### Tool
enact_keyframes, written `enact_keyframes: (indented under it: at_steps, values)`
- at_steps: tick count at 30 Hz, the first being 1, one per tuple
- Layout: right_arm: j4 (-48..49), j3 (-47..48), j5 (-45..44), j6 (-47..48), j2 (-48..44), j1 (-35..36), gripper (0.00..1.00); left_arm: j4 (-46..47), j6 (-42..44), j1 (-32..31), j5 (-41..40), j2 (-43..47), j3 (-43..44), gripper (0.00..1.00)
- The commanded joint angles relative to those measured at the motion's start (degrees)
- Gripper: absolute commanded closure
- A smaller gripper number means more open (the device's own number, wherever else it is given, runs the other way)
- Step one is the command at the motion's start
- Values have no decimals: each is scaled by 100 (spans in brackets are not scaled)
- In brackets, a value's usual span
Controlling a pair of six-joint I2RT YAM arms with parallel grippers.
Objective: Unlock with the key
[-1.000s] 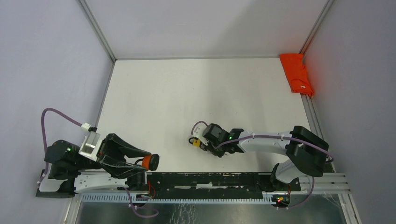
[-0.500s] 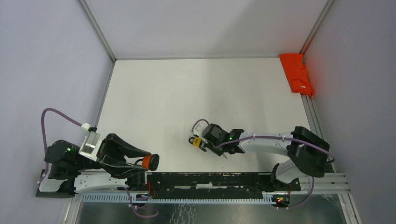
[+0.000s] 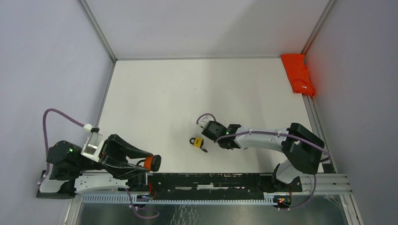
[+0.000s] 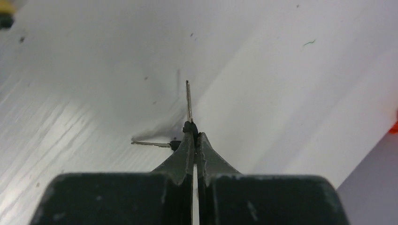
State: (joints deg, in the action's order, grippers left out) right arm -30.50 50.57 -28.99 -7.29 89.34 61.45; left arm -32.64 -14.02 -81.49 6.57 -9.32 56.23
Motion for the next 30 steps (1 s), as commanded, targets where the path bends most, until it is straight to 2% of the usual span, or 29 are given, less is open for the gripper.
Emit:
enact_keyframes:
  at_steps: [1,8,16,27,30]
  values:
    - [-12,485,-1014,-122,513,-43,100,498,232,-33,58,101,13,98]
    - [335,523,-694,-206,1036,-72,100,478,221,-33,-13,223,-37,98]
    - [491,343,-96,-294,968,-98,100,441,241,-29,-50,238,2,98]
    - [604,104,350,-452,785,-276,83,452,223,-34,-25,143,44,98]
    - [591,39,228,-481,686,-367,83,443,222,-28,-15,105,79,98]
